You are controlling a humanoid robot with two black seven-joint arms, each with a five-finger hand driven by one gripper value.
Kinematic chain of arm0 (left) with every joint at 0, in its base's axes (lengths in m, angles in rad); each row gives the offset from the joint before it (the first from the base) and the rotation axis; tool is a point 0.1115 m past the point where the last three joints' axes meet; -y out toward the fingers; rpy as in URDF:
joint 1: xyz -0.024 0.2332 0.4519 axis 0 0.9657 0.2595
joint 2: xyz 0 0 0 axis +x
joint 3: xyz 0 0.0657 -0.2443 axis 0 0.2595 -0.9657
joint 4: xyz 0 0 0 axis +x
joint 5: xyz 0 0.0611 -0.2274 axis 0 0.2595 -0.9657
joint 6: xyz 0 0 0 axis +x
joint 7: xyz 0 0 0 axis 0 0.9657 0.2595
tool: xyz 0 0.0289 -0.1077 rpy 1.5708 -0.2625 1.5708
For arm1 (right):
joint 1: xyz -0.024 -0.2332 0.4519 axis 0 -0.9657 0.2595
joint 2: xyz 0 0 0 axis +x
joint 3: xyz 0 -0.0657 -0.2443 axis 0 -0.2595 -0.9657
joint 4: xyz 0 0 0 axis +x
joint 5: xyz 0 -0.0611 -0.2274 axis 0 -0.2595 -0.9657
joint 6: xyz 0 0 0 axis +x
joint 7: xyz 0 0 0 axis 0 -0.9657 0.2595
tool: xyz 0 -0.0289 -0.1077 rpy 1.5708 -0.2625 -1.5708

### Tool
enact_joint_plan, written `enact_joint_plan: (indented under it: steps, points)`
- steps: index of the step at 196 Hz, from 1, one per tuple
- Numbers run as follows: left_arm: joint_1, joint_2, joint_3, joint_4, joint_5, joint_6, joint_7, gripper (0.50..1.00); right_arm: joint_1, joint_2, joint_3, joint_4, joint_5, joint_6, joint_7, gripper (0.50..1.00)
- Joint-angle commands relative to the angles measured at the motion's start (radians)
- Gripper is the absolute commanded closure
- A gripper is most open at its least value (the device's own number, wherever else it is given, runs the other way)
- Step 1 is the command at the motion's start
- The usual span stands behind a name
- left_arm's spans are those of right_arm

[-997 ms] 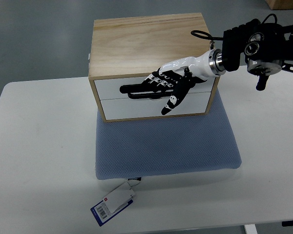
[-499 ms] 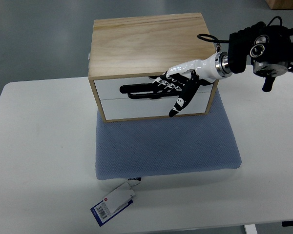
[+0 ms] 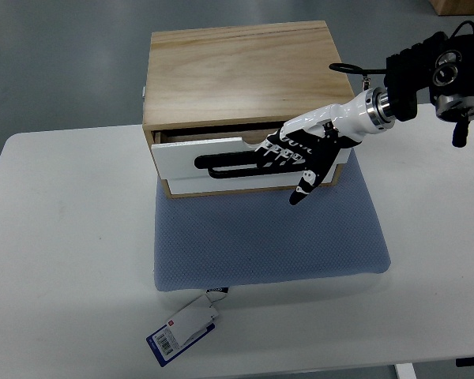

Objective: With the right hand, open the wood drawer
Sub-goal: 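Pull the upper white drawer toward the robot with the right hand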

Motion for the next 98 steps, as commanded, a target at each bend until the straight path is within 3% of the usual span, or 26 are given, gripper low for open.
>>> enact_joint_plan:
  steps: [1, 98]
  points:
    - [0.000, 0.000, 0.000, 0.000, 0.000, 0.000, 0.000, 0.500, 0.004, -0.013, 0.000, 0.026, 0.001, 0.005, 0.000, 0.572]
    - [0.000, 0.000, 0.000, 0.000, 0.000, 0.000, 0.000, 0.500, 0.004, -0.062, 0.000, 0.081, -0.011, 0.060, 0.002, 0.572]
